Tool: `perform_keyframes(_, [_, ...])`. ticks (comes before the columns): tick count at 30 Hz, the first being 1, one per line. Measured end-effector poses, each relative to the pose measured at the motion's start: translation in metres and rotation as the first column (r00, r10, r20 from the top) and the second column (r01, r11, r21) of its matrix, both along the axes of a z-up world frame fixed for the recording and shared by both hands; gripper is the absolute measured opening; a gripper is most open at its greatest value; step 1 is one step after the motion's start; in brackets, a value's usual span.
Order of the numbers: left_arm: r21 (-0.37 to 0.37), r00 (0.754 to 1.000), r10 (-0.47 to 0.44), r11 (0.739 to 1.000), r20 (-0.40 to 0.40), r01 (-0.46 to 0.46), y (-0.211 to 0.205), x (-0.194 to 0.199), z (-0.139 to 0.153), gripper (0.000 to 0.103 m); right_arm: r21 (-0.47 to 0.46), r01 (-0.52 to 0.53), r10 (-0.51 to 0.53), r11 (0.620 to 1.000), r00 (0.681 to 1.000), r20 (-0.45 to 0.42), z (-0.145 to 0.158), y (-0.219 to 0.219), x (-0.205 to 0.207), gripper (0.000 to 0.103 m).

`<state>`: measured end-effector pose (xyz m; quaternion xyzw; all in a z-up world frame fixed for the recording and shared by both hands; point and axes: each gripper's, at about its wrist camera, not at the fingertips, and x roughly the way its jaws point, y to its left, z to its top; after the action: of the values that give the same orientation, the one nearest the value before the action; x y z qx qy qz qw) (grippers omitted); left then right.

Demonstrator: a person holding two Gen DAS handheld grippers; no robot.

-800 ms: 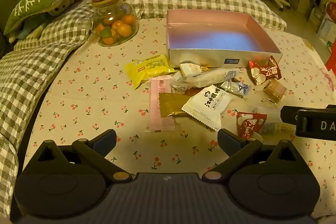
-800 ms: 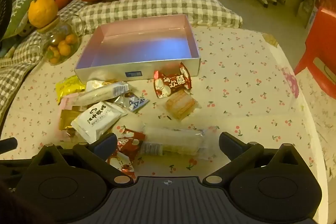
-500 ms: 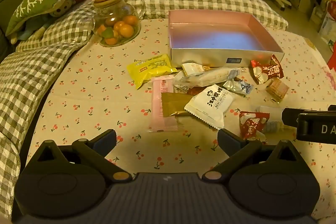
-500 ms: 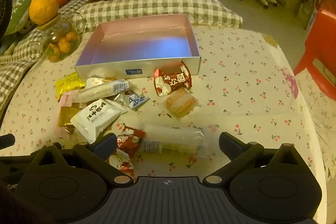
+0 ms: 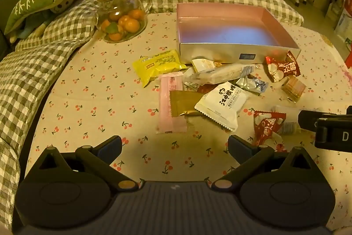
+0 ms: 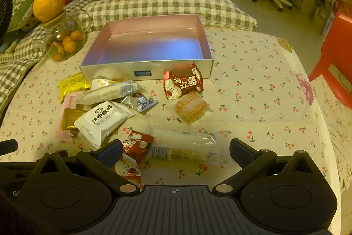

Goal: Organize snacks

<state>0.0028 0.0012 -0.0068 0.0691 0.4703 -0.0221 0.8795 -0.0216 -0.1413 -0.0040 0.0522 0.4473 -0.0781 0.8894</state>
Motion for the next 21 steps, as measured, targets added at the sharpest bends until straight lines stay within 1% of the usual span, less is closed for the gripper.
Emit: perform_keyframes(21, [0.004,1.000,-0.001,1.000,-0.012,0.001,0.0004,0.0006,-0.0027,0.103,0.005,-0.008,0.008,1.000,1.000,-0.003,-0.0021,0.0016,-0.0001,0.103])
